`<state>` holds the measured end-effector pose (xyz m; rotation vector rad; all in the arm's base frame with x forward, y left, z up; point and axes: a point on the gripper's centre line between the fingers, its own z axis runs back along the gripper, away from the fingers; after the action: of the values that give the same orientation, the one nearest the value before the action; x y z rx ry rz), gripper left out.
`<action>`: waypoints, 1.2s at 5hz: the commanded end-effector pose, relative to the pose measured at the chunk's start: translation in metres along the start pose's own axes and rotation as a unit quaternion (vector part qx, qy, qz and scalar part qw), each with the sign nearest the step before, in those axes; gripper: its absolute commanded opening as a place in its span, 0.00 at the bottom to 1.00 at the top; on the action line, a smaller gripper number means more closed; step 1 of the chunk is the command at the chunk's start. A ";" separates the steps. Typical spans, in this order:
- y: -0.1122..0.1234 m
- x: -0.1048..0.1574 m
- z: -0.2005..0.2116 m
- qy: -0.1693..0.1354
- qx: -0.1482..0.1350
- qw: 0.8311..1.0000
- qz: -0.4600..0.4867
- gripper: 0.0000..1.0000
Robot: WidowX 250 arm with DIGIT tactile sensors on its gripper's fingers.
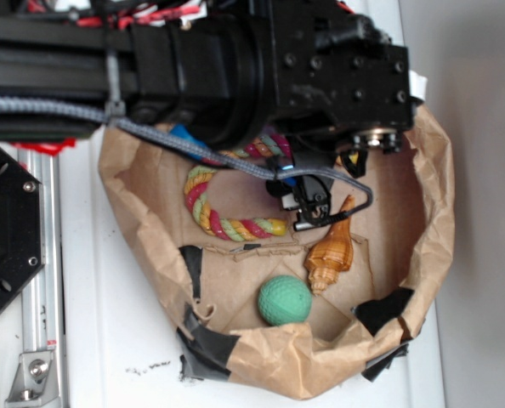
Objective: Grab the multicolored rope.
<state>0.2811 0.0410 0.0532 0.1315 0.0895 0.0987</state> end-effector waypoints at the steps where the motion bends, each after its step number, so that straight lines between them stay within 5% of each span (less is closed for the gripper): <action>1: 0.018 0.006 -0.025 0.001 0.002 1.000 -0.026 1.00; 2: 0.004 0.009 -0.039 0.037 0.008 0.999 -0.018 1.00; 3: -0.007 0.010 -0.055 0.057 0.029 0.998 -0.026 0.28; 4: -0.010 0.009 -0.058 0.067 0.022 0.997 -0.025 0.00; 6: -0.013 0.002 -0.057 0.090 0.044 0.994 -0.037 0.00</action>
<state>0.2874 0.0347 0.0081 0.1907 0.2667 0.0011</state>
